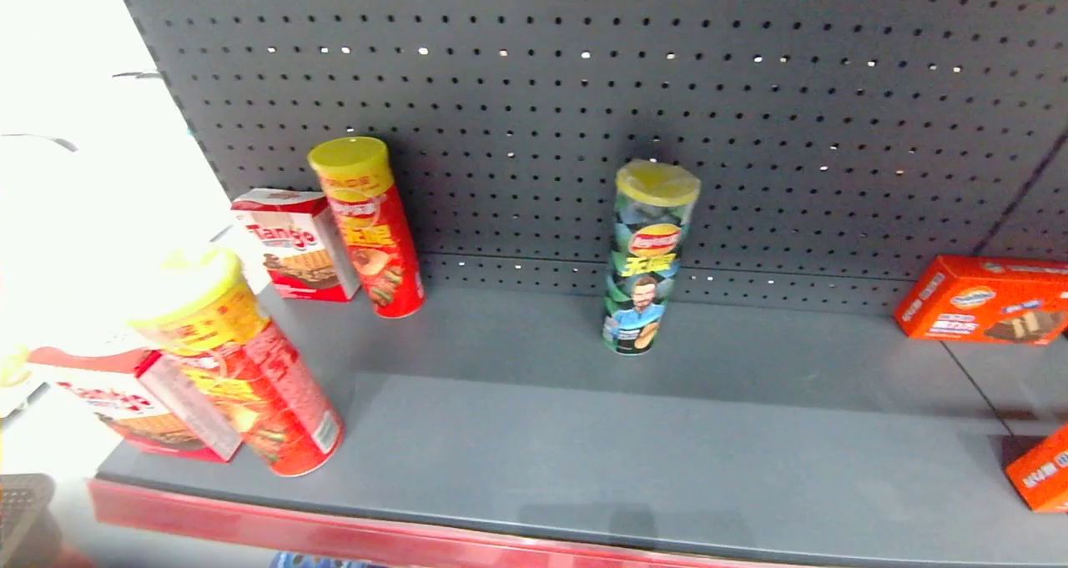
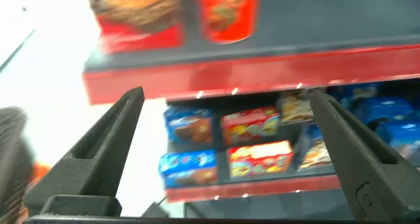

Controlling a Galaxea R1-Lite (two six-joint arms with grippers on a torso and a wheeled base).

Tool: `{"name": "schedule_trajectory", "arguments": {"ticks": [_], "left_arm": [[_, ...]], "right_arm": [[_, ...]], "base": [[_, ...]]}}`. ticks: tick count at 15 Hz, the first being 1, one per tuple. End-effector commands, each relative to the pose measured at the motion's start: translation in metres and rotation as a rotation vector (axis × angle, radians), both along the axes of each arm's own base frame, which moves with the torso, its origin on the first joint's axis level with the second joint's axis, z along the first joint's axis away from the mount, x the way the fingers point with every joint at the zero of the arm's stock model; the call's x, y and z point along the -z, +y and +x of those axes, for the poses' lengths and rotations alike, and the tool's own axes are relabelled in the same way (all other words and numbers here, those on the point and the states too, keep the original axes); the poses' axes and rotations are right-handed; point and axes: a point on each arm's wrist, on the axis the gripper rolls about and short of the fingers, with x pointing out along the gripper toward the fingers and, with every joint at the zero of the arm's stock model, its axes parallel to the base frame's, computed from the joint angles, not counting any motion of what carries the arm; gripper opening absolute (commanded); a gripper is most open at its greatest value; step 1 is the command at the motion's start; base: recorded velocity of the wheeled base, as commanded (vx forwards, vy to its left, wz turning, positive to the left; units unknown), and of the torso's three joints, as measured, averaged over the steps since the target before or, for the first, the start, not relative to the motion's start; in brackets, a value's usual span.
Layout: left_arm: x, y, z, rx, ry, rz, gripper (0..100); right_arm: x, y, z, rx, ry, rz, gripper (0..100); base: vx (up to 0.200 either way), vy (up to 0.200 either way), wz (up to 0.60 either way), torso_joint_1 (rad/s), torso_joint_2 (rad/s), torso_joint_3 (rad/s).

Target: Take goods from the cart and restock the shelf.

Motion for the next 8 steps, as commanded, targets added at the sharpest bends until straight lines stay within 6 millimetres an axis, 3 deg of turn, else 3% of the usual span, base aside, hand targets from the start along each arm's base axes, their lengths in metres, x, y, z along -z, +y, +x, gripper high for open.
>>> {"name": "schedule_trajectory", "arguments": {"ticks": [1, 8], "left_arm": [[-0.0001, 0.0000, 0.0001, 0.000, 0.001, -0.001, 100], [-0.0001, 0.0000, 0.0001, 0.002, 0.000, 0.002, 100]], "right_arm": [[-0.0001, 0.0000, 0.0001, -0.001, 0.001, 0.000, 100], [-0.0001, 0.0000, 0.0001, -0.001, 0.001, 0.000, 100]], "base": [[0.000, 0.000, 0.60, 0.007, 0.00, 0.002], [0.000, 0.000, 0.60, 0.004, 0.00, 0.004]]}}
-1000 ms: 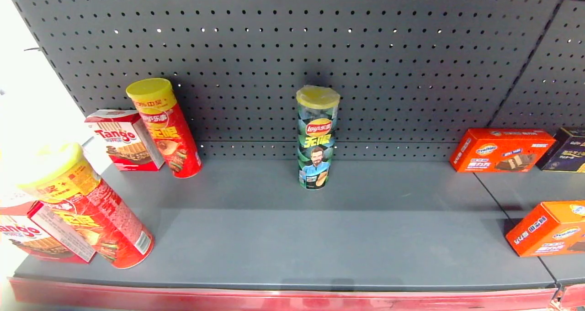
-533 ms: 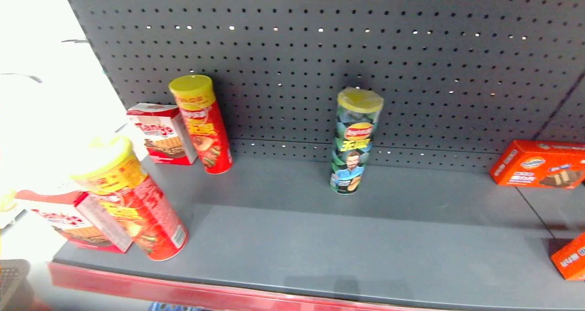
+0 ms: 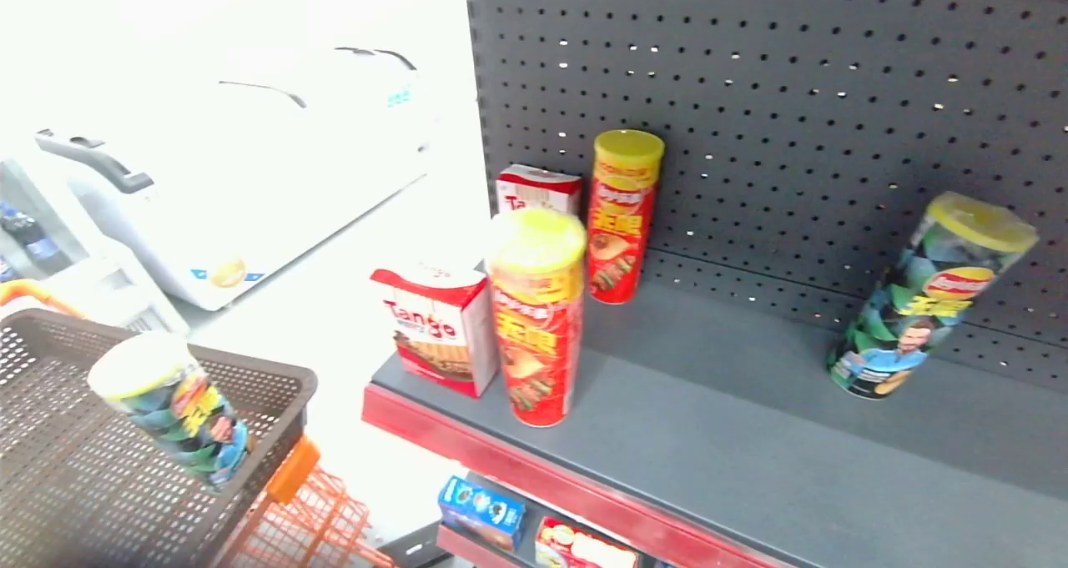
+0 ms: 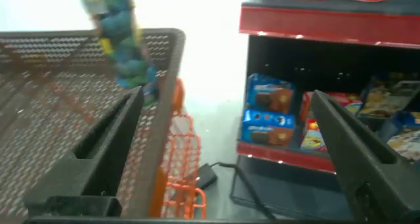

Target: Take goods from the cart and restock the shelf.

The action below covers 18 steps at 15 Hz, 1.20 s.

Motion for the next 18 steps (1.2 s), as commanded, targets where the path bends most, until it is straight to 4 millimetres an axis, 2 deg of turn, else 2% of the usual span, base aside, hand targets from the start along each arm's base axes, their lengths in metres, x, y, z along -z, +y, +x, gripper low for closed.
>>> {"name": "schedule_trajectory", "arguments": {"ticks": [1, 2, 18], "left_arm": [[0.0000, 0.0000, 0.0001, 0.001, 0.001, 0.001, 100], [0.0000, 0.0000, 0.0001, 0.001, 0.001, 0.001, 100], [0.0000, 0.0001, 0.0001, 0.000, 0.002, -0.006, 100]], "right_arm": [[-0.0001, 0.0000, 0.0001, 0.000, 0.001, 0.000, 100], [-0.0001, 0.0000, 0.0001, 0.000, 0.001, 0.001, 100], [-0.0001, 0.0000, 0.0001, 0.000, 0.001, 0.000, 100]], "base": [[0.000, 0.000, 0.60, 0.002, 0.01, 0.002], [0.000, 0.000, 0.60, 0.002, 0.00, 0.007], [0.000, 0.000, 0.00, 0.000, 0.00, 0.000]]}}
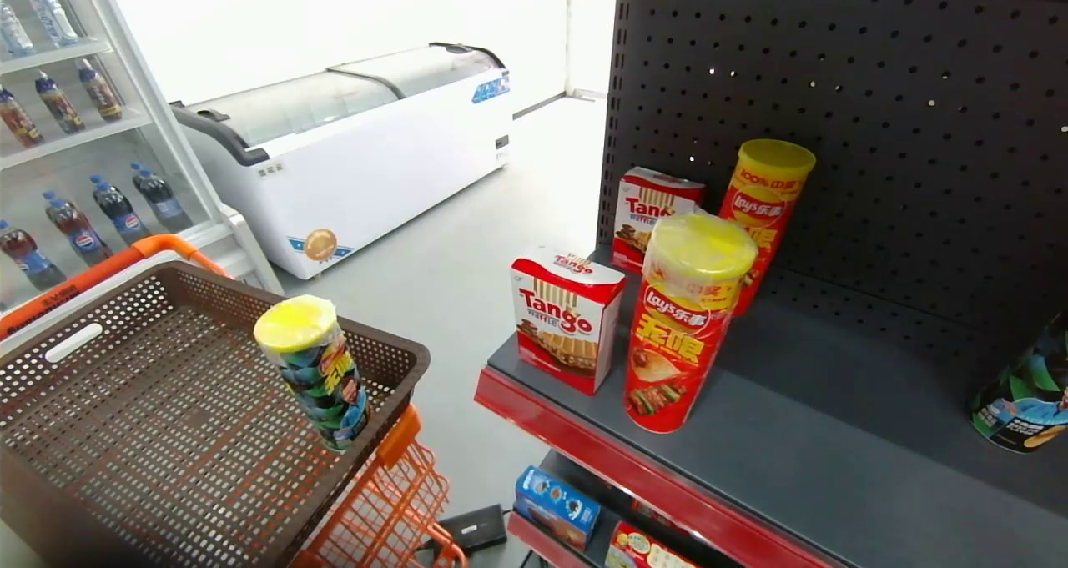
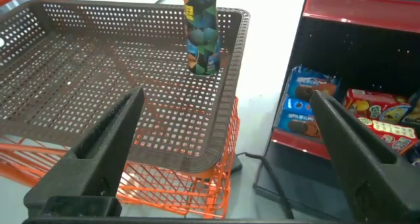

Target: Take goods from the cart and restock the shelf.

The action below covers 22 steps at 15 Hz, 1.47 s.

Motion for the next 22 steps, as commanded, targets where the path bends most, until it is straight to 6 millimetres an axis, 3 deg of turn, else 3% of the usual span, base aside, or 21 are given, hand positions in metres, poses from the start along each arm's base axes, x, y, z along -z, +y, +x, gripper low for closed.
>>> {"name": "schedule_trajectory", "arguments": {"ticks": [1, 11, 12, 13, 15, 16, 18, 20, 22], "left_arm": [[0.000, 0.000, 0.000, -0.001, 0.001, 0.000, 100], [0.000, 0.000, 0.000, 0.003, 0.000, 0.006, 100], [-0.010, 0.000, -0.002, -0.014, -0.032, -0.003, 100], [-0.042, 0.001, -0.006, -0.039, -0.072, -0.006, 100], [-0.080, 0.001, 0.010, -0.039, 0.029, 0.003, 100], [-0.084, 0.001, 0.013, -0.040, 0.043, 0.008, 100], [-0.098, 0.001, 0.054, -0.059, 0.200, 0.063, 100], [-0.109, 0.001, 0.087, -0.074, 0.250, 0.071, 100], [-0.105, -0.004, 0.108, -0.056, 0.310, 0.071, 100]], "right_arm": [[0.000, 0.000, 0.000, 0.000, 0.001, -0.001, 100], [0.000, 0.000, 0.000, 0.000, 0.001, -0.001, 100], [0.000, 0.000, 0.000, 0.000, 0.001, -0.001, 100], [0.000, 0.000, 0.000, 0.000, 0.001, 0.001, 100], [0.000, 0.000, 0.000, 0.000, 0.001, 0.001, 100], [0.000, 0.000, 0.000, 0.000, 0.001, 0.001, 100], [0.000, 0.000, 0.000, 0.000, 0.001, 0.001, 100], [0.000, 0.000, 0.000, 0.000, 0.001, 0.001, 100], [0.000, 0.000, 0.000, 0.000, 0.001, 0.001, 100]], "base": [[0.000, 0.000, 0.00, 0.000, 0.00, 0.000], [0.000, 0.000, 0.00, 0.000, 0.00, 0.000], [0.000, 0.000, 0.00, 0.000, 0.00, 0.000], [0.000, 0.000, 0.00, 0.000, 0.00, 0.000], [0.000, 0.000, 0.00, 0.000, 0.00, 0.000], [0.000, 0.000, 0.00, 0.000, 0.00, 0.000], [0.000, 0.000, 0.00, 0.000, 0.00, 0.000], [0.000, 0.000, 0.00, 0.000, 0.00, 0.000], [0.000, 0.000, 0.00, 0.000, 0.00, 0.000]]}}
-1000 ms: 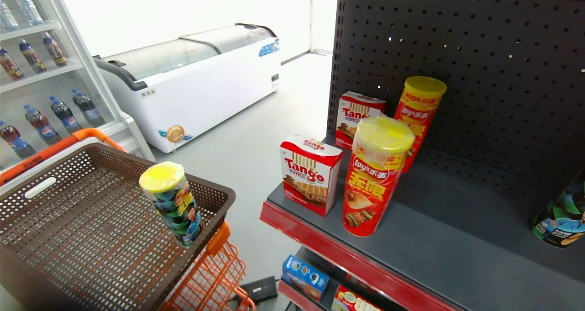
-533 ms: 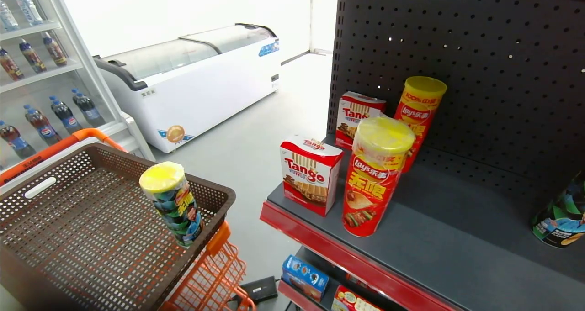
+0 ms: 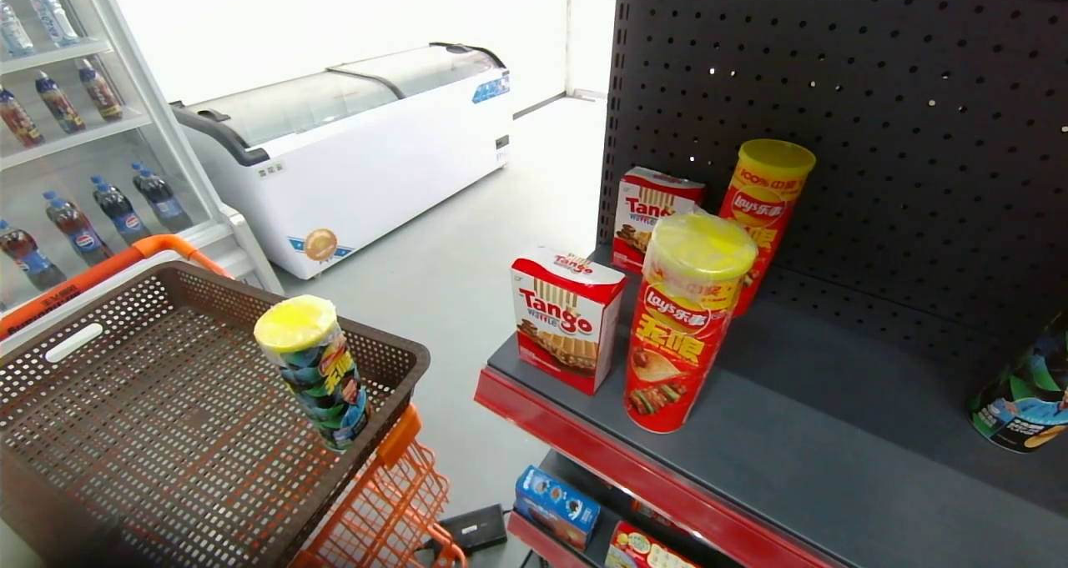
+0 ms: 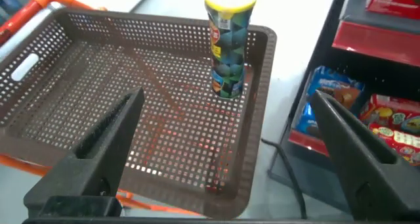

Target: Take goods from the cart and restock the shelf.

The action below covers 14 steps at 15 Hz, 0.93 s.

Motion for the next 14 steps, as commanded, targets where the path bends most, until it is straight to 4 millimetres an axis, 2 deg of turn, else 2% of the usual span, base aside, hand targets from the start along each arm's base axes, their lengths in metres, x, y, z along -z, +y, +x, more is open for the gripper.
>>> {"name": "schedule_trajectory", "arguments": {"ticks": [1, 3, 7, 10, 14], "left_arm": [[0.002, -0.006, 0.055, 0.011, 0.183, 0.012, 100], [0.007, -0.006, 0.082, 0.001, 0.214, 0.010, 100], [0.027, -0.009, 0.116, 0.015, 0.299, -0.010, 100], [0.052, -0.011, 0.154, 0.020, 0.214, -0.019, 100], [0.071, -0.011, 0.180, 0.018, 0.146, -0.020, 100]], "right_arm": [[0.000, 0.000, 0.000, 0.000, 0.001, 0.000, 100], [0.000, 0.000, 0.000, 0.000, 0.001, 0.000, 100], [0.000, 0.000, 0.000, 0.002, 0.001, -0.002, 100], [0.000, 0.000, 0.000, 0.000, 0.001, 0.000, 100], [0.000, 0.000, 0.000, 0.000, 0.001, -0.002, 100]], "base": [[0.000, 0.000, 0.00, 0.000, 0.00, 0.000], [0.000, 0.000, 0.00, 0.000, 0.00, 0.000], [0.000, 0.000, 0.00, 0.000, 0.00, 0.000], [0.000, 0.000, 0.00, 0.000, 0.00, 0.000], [0.000, 0.000, 0.00, 0.000, 0.00, 0.000]]}}
